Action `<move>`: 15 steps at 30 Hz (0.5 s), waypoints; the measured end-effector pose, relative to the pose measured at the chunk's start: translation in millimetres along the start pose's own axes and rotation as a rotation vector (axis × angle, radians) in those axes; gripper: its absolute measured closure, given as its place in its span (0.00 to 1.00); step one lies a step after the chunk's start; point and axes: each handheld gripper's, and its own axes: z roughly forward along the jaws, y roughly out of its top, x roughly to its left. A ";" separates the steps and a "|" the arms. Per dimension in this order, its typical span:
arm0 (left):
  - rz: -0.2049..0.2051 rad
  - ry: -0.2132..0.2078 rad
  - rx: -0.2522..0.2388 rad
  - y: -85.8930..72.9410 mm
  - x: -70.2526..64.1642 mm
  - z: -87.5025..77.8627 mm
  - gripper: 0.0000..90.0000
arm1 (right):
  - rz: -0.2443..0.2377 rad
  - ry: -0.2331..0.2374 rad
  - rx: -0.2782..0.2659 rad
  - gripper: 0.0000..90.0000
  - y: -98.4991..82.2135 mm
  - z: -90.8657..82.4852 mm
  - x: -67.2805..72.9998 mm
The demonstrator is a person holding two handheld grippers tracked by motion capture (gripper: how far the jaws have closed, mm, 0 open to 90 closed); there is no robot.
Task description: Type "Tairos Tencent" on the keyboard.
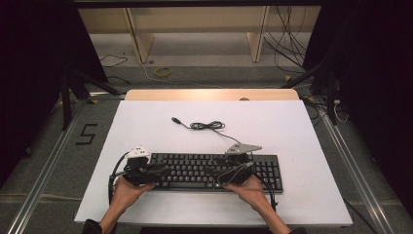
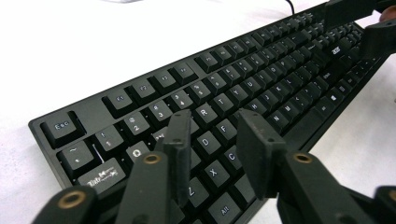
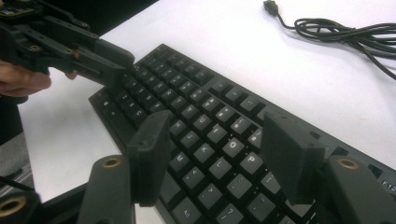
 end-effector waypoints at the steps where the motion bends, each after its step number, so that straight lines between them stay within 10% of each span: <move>1: -0.001 0.002 0.004 0.1 0.0 0.3 0.74 | -0.002 0.002 -0.002 0.48 -0.3 -0.7 0.1; 15: 0.017 0.026 0.055 -0.5 3.9 8.2 0.91 | -0.020 0.008 -0.004 0.43 -5.4 -3.1 2.9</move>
